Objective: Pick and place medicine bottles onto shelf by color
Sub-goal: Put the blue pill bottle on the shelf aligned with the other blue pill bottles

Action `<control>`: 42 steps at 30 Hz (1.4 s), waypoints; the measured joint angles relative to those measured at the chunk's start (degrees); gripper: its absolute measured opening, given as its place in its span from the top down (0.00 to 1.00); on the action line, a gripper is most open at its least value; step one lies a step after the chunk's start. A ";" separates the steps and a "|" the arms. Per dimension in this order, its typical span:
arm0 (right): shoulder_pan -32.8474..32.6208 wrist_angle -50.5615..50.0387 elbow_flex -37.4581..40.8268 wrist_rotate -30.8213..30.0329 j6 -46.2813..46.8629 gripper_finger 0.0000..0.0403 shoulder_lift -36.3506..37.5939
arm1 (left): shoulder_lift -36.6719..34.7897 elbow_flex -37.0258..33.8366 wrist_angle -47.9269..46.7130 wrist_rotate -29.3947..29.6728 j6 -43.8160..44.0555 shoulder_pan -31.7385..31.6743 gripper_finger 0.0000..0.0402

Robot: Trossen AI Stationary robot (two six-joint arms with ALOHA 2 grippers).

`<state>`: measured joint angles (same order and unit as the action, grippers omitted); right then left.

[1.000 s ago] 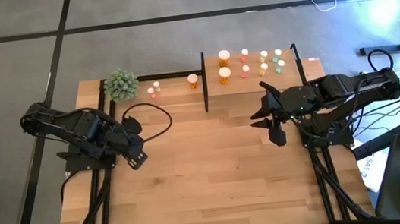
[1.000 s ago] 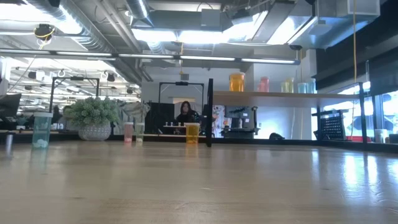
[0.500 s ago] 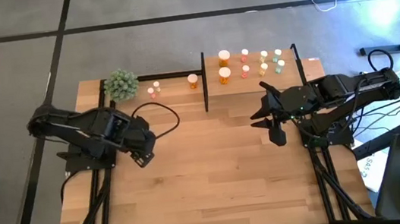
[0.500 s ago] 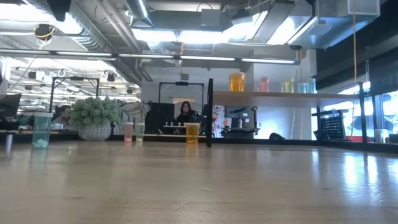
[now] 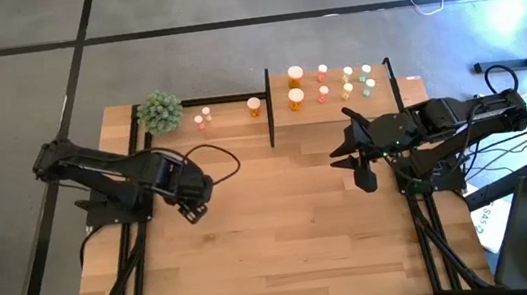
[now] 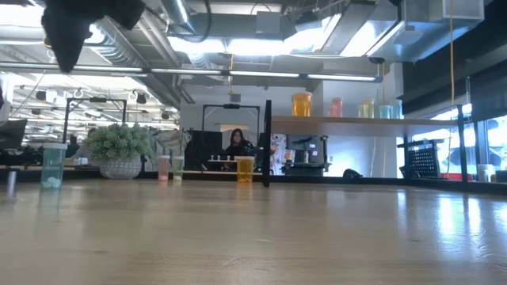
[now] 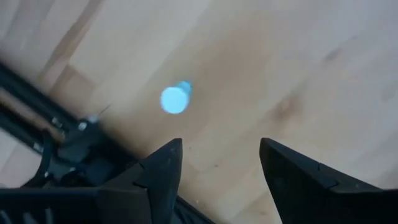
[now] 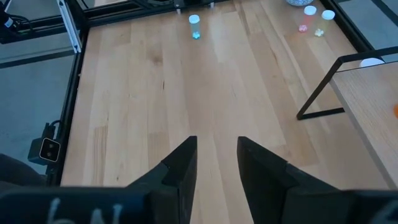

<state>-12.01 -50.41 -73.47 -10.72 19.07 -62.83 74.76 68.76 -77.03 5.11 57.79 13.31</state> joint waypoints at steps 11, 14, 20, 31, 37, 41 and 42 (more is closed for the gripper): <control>0.00 0.00 -0.02 0.02 -0.01 0.71 0.00 | -0.21 -12.51 9.29 -4.53 -4.40 -2.84 0.48; -0.01 0.00 -0.02 0.01 -0.01 0.71 0.00 | -0.21 -16.10 12.26 -6.19 -5.99 -3.88 0.48; 0.00 0.00 -0.02 0.00 0.00 0.71 0.00 | -0.19 -18.46 13.06 -3.22 -8.92 -5.05 0.48; 0.00 0.00 -0.02 0.00 -0.02 0.71 0.00 | 0.22 -20.67 15.10 -1.63 -12.31 -5.97 0.48; 0.00 0.01 -0.02 0.01 -0.01 0.71 0.00 | 0.20 -21.88 16.49 -1.54 -14.47 -7.51 0.48; 0.00 0.00 -0.02 0.00 0.00 0.71 0.00 | 0.20 -22.94 17.36 -1.57 -14.92 -8.53 0.48; -0.02 0.00 -0.02 0.01 0.00 0.71 0.00 | 0.20 -23.45 17.81 -1.56 -14.92 -8.77 0.48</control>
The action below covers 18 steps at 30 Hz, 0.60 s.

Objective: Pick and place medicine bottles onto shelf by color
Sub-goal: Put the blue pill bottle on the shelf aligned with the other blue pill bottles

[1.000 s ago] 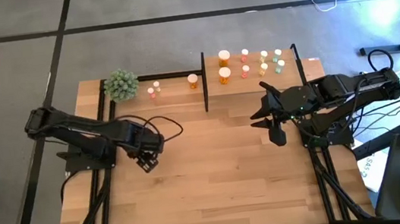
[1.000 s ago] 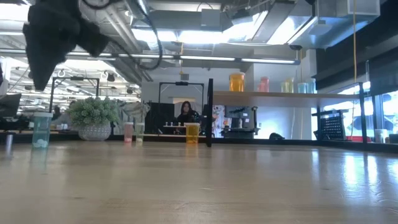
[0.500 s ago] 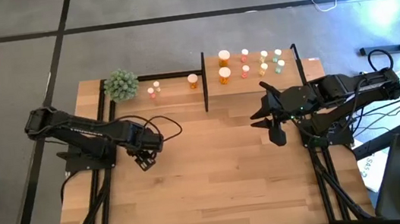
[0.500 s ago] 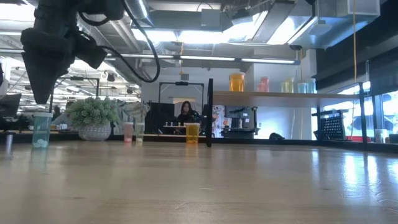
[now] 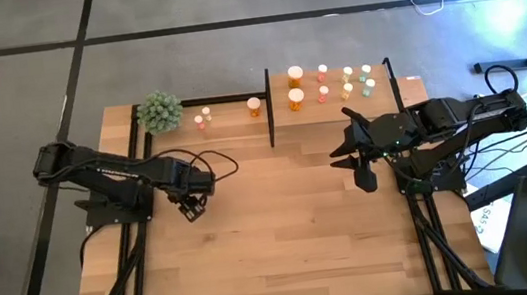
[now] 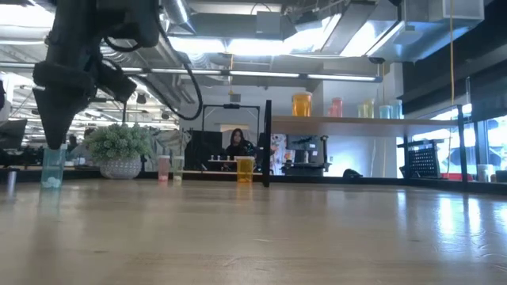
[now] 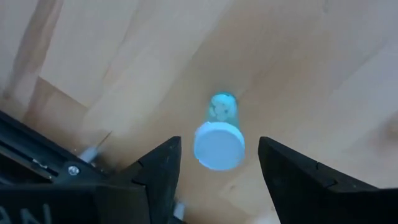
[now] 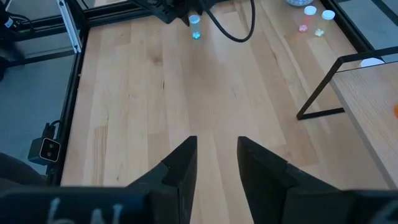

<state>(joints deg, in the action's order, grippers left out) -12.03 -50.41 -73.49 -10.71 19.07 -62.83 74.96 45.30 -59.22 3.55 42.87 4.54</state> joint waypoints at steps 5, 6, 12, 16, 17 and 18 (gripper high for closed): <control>0.02 0.00 0.00 -0.01 0.00 0.71 0.00 | 0.00 -2.90 4.29 -2.18 -1.92 -1.07 0.48; 0.02 0.00 0.00 -0.01 -0.02 0.71 0.00 | 0.00 -2.98 4.69 -2.22 -2.87 -1.18 0.48; 0.01 0.00 0.00 0.00 0.00 0.71 0.00 | 0.00 -2.98 5.95 -0.48 -4.18 -1.03 0.48; 0.00 0.00 0.00 0.01 -0.01 0.71 0.00 | 0.00 -2.98 6.08 -0.29 -4.24 -1.03 0.48; 0.01 0.00 0.00 0.02 -0.01 0.71 0.00 | 0.00 -2.98 6.08 -0.31 -4.16 -1.04 0.48; 0.02 0.01 0.00 0.00 -0.01 0.71 0.00 | 0.00 -2.98 6.07 -0.53 -4.09 -1.05 0.49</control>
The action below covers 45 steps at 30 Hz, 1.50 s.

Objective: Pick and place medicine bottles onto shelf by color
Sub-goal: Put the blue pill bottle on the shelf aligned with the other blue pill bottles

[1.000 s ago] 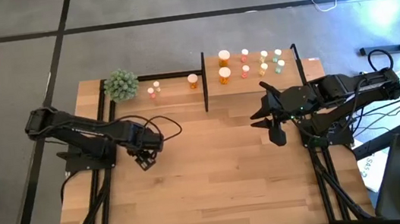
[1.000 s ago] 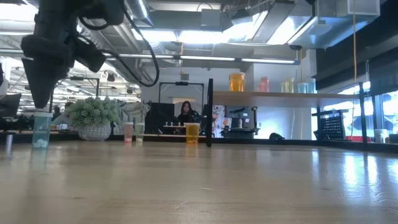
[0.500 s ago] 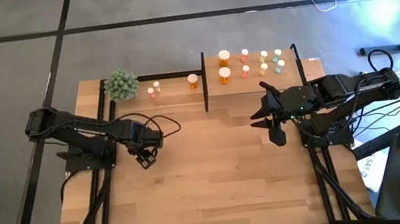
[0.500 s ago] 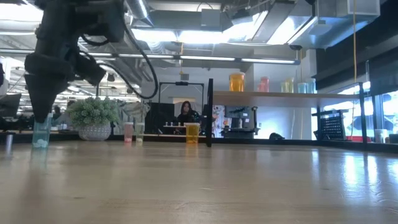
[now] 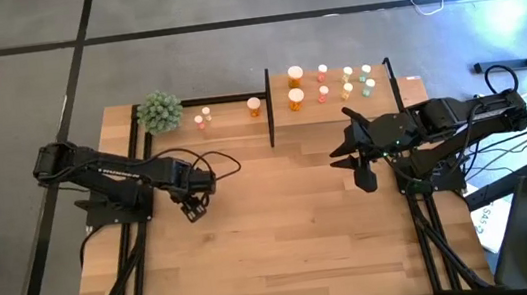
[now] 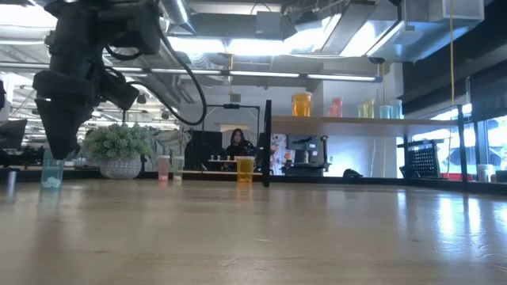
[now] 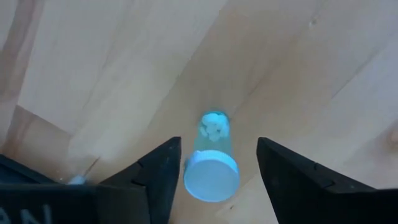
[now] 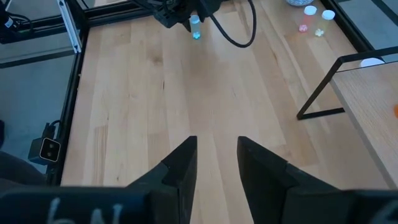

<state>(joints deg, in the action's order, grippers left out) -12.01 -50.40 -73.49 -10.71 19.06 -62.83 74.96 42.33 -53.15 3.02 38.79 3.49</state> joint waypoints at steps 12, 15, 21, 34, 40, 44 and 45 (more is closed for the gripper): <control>0.00 0.00 0.00 -0.01 0.00 0.71 0.00 | 0.00 0.00 -0.09 -1.21 0.02 0.04 0.53; -0.02 -0.01 0.00 -0.01 -0.01 0.71 0.00 | 0.00 0.00 -0.14 -1.21 0.02 0.04 0.53; -0.02 -0.01 0.00 -0.01 0.01 0.71 0.00 | 0.00 0.00 -0.38 -1.21 -0.38 0.07 0.53; -0.02 -0.01 0.00 0.00 -0.01 0.71 0.00 | 0.00 0.00 -0.37 -1.36 -0.12 0.07 0.62; -0.02 -0.01 0.00 0.01 0.01 0.71 0.00 | 0.00 0.01 -0.37 -3.79 0.43 0.07 0.73; 0.00 -0.01 0.00 -0.01 0.01 0.71 0.00 | 0.00 0.02 -0.37 -4.15 1.21 0.07 0.75; 0.00 -0.01 0.00 -0.01 0.01 0.71 0.00 | 0.00 0.02 -0.37 -4.16 1.25 0.07 0.75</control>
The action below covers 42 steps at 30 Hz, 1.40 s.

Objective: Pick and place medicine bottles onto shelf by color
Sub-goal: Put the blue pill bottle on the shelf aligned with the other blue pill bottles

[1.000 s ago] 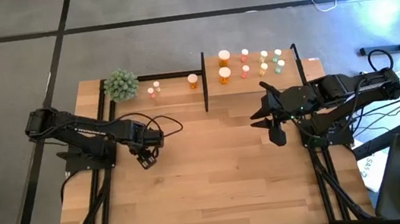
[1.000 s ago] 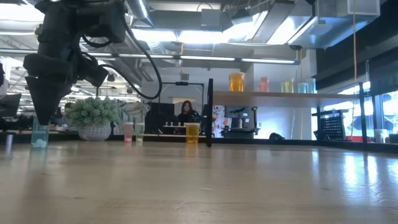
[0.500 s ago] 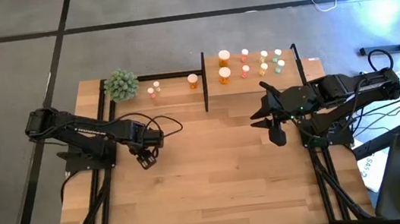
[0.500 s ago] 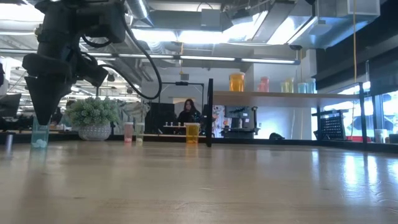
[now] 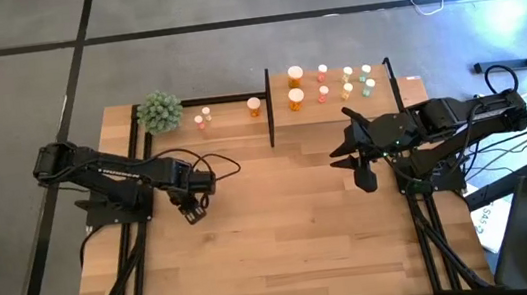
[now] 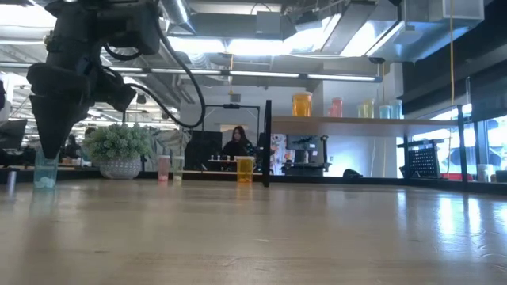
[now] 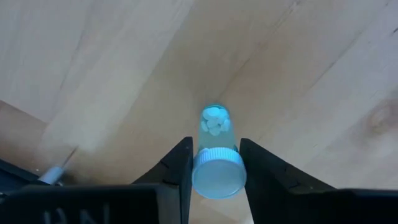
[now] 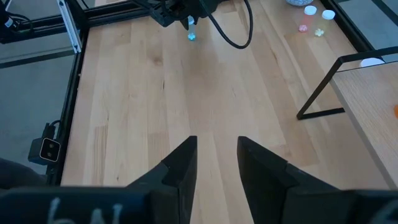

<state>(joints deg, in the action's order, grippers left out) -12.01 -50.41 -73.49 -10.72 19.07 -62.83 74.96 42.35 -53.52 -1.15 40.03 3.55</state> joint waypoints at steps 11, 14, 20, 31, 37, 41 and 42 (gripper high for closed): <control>-0.02 0.02 0.00 -0.04 0.20 0.71 0.00 | 0.00 5.93 -2.88 -1.07 -0.59 -0.01 0.75; 0.00 0.02 0.00 -0.08 0.24 0.71 0.00 | 0.00 10.53 -4.81 -1.09 -2.14 -0.01 0.75; -0.01 0.02 0.00 0.30 -0.66 0.71 0.00 | -0.02 21.14 -7.65 0.15 -5.03 0.00 0.75; -0.02 2.22 0.00 1.40 -1.31 0.71 -3.09 | -0.02 34.87 -7.50 6.79 -10.70 -0.02 0.76; 0.65 8.63 0.00 3.03 -3.98 0.71 -6.04 | -0.02 37.70 -5.43 9.62 -13.66 -0.01 0.76; 1.79 14.83 0.00 3.90 -4.79 0.70 -8.65 | -0.02 38.12 -4.68 9.64 -13.81 0.00 0.76; 2.31 15.74 0.00 4.89 -5.91 0.69 -9.15 | -0.02 38.12 -4.73 9.64 -13.81 0.00 0.76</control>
<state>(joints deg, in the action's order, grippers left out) -9.70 -34.68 -73.49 -5.83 13.16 -71.98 74.94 80.47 -58.25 8.49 26.22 3.55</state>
